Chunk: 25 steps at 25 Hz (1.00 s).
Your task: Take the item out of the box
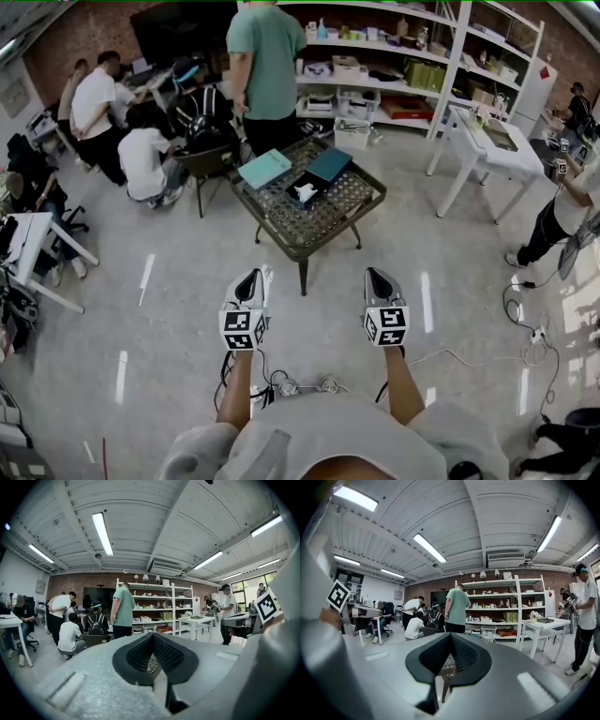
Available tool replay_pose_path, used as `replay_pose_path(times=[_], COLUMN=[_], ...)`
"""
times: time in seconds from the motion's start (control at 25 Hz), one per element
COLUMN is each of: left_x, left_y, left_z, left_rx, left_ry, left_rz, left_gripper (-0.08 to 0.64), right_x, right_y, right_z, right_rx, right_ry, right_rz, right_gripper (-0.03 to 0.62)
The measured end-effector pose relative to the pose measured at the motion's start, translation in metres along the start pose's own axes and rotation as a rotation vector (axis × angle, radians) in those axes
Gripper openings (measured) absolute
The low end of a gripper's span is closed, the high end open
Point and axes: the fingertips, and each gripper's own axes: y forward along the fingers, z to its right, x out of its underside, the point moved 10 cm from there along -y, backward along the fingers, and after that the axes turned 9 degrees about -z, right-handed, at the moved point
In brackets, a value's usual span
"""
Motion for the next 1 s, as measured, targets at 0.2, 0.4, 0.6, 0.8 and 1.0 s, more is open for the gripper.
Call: replay_pose_path(times=[0.2, 0.4, 0.6, 0.8, 1.0], left_x=[-0.001, 0.001, 0.005, 0.007, 0.005], left_y=[0.005, 0.010, 0.013, 0.022, 0.040], left_z=[0.017, 0.036, 0.041, 0.042, 0.032], left_rx=[-0.011, -0.016, -0.016, -0.020, -0.019], left_ry=[0.007, 0.011, 0.013, 0.003, -0.002], left_rz=[-0.005, -0.018, -0.031, -0.037, -0.045], left_gripper=[0.003, 0.003, 0.003, 0.003, 0.003], right_x=[0.000, 0.004, 0.011, 0.014, 0.009], right_y=[-0.002, -0.006, -0.005, 0.007, 0.028], right_z=[0.013, 0.028, 0.031, 0.035, 0.037], right_rx=[-0.027, -0.046, -0.059, -0.071, -0.076], right_ry=[-0.014, -0.017, -0.015, -0.016, -0.017], right_rz=[0.002, -0.001, -0.016, -0.031, -0.032], right_gripper=[0.000, 0.000, 0.000, 0.000, 0.000])
